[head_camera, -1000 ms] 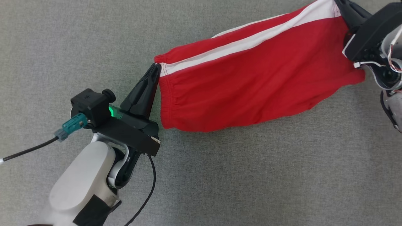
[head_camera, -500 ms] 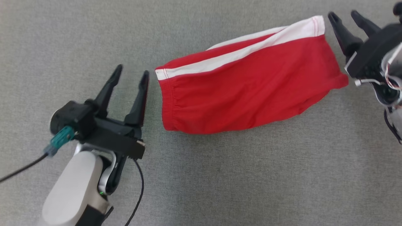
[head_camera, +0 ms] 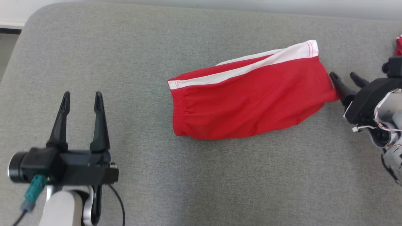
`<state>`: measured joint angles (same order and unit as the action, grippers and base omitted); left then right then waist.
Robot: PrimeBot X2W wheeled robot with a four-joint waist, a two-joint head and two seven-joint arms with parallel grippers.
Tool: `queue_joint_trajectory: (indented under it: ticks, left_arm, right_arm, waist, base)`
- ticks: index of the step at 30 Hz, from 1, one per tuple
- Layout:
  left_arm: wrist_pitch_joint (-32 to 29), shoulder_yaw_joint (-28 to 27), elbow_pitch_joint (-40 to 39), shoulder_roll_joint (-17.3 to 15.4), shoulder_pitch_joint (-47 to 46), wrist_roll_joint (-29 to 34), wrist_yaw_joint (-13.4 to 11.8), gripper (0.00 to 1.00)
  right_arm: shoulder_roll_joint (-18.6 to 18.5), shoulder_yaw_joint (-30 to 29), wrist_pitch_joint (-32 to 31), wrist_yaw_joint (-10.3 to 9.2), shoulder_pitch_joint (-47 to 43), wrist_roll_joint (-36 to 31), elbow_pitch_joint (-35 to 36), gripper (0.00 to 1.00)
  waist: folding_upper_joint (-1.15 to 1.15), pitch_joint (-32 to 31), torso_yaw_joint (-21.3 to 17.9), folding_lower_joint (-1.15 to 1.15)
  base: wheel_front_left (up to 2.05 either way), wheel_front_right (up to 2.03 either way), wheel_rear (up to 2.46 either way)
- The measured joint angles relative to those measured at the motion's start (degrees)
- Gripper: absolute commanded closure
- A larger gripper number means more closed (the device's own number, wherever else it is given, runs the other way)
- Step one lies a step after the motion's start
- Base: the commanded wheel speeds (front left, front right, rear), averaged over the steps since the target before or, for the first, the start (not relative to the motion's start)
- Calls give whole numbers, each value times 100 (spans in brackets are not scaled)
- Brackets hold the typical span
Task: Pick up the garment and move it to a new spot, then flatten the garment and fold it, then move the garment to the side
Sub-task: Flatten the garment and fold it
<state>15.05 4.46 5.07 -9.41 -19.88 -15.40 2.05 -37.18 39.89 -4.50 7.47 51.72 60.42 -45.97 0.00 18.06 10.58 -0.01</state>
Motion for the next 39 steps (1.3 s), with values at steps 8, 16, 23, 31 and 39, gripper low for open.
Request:
queue_joint_trajectory:
  ticks: [8,16,23,31,39]
  left_arm:
    - [0,-204,-80,236,617,556,-91,0]
    - [0,-379,87,392,808,698,-77,0]
    - [-1,-535,212,432,1152,792,7,0]
    - [0,-572,237,426,1605,877,110,0]
    - [0,-691,165,372,1781,892,146,0]
  right_arm:
    - [222,119,-121,0,-75,38,-338,0]
    - [359,314,-727,-1,-160,263,-294,100]
    - [366,322,-601,0,-643,654,9,100]
    - [-14,294,-372,0,-1712,1118,853,100]
    - [-458,192,-144,0,-2720,1134,1348,0]
  waist:
    - [0,-1,177,0]
    - [0,-149,264,1]
    - [0,-510,194,1]
    - [0,-1051,8,0]
    - [0,-1346,-364,0]
  base:
    - [0,0,0]
    - [0,0,0]
    - [0,0,0]
    - [0,0,0]
    - [0,0,0]
